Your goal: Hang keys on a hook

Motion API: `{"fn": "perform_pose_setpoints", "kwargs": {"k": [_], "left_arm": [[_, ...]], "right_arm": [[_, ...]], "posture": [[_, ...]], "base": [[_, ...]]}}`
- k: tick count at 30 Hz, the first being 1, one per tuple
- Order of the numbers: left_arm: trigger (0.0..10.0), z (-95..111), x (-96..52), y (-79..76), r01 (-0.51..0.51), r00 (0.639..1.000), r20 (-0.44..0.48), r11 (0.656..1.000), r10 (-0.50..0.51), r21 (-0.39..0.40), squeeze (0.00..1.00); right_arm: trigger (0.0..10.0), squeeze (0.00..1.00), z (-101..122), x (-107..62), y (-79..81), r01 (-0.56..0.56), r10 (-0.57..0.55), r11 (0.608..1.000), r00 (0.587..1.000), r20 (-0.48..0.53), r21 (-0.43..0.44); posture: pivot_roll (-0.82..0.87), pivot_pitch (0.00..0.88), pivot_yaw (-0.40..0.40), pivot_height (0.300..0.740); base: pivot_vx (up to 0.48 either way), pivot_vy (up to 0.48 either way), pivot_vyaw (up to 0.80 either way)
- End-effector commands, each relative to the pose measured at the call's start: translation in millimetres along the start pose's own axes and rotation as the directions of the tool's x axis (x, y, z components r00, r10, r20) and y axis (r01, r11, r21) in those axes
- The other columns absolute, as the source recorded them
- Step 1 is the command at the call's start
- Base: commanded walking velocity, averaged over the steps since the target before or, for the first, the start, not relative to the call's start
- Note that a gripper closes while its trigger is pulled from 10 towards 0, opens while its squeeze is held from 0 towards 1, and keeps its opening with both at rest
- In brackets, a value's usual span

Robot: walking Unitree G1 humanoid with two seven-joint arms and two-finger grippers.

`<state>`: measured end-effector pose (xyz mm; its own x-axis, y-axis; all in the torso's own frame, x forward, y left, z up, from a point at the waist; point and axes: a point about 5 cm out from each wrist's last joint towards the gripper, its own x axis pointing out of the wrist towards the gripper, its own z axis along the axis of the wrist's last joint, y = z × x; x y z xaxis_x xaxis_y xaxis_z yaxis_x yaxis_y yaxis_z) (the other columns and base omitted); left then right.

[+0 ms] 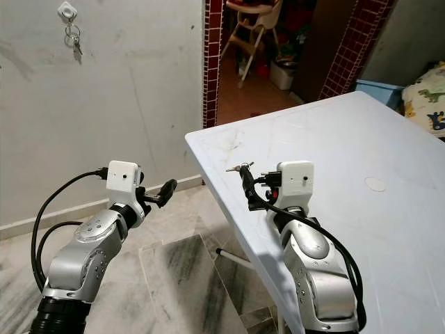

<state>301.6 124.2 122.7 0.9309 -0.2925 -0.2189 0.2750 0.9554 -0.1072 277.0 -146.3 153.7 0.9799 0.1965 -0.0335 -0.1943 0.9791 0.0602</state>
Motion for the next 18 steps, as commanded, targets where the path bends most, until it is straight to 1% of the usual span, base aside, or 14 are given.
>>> {"fn": "perform_pose_setpoints", "kwargs": {"k": [1, 17, 18], "left_arm": [[10.0, 1.5, -0.2, -1.4, 0.007, 1.000, -0.003, 1.000, -0.007, 0.005, 0.00], [10.0, 9.7, 3.6, -2.7, 0.017, 1.000, 0.013, 1.000, -0.017, 0.019, 0.00], [10.0, 11.1, 3.7, -2.5, 0.016, 1.000, 0.021, 0.999, -0.017, 0.028, 0.00]], "right_arm": [[10.0, 0.00, 2.1, -1.1, -3.4, 0.018, -0.018, 1.000, 1.000, 0.003, -0.004], [10.0, 0.00, 6.9, 0.3, -9.6, 0.051, -0.051, 0.999, 0.999, 0.018, -0.013], [10.0, 0.00, 7.7, 0.4, -10.2, 0.056, -0.055, 0.998, 0.998, 0.022, -0.014]], "posture": [[0.08, 0.030, -0.054, 0.740], [0.08, 0.027, -0.050, 0.740], [0.08, 0.027, -0.050, 0.740]], "base": [[0.000, 0.469, 0.00], [0.000, 0.471, 0.00], [0.000, 0.000, 0.00]]}}
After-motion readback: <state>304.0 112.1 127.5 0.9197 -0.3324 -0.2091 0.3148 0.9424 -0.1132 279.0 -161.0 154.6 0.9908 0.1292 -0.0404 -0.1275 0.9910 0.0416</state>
